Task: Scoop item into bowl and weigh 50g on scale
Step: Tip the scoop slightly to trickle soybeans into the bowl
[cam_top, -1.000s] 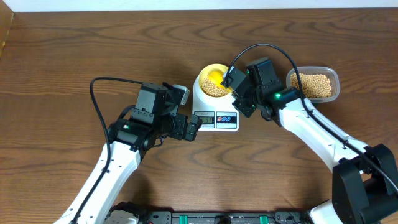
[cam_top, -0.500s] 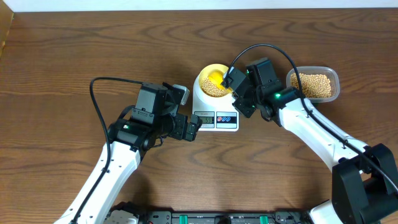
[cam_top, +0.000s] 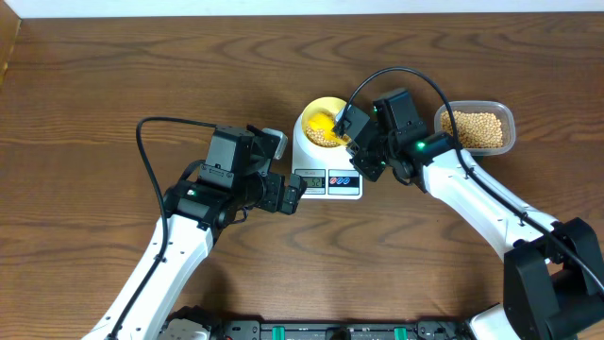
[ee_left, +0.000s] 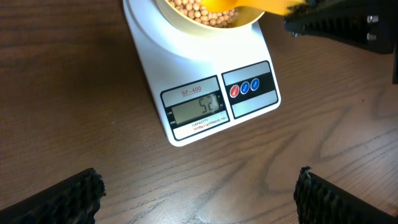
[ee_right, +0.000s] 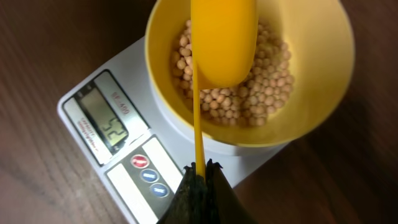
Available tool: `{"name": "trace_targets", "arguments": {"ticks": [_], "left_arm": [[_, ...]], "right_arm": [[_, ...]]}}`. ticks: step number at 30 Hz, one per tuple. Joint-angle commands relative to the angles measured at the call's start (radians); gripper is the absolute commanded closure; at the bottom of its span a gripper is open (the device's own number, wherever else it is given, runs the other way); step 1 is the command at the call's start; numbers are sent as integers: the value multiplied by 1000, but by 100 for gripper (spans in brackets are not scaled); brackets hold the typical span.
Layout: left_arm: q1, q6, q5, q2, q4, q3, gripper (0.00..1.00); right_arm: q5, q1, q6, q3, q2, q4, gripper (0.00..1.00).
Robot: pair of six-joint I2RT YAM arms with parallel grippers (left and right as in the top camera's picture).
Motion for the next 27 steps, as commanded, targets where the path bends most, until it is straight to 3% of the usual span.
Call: {"name": "trace_targets", "arguments": {"ticks": [1, 21, 27], "left_arm": [[-2, 3, -10, 3, 1, 2, 0], [-2, 2, -10, 3, 1, 2, 0], [-2, 3, -10, 3, 1, 2, 0]], "right_arm": [[-46, 6, 12, 8, 7, -14, 99], [-55, -14, 233, 8, 7, 20, 99], [-140, -69, 317, 8, 7, 22, 99]]}}
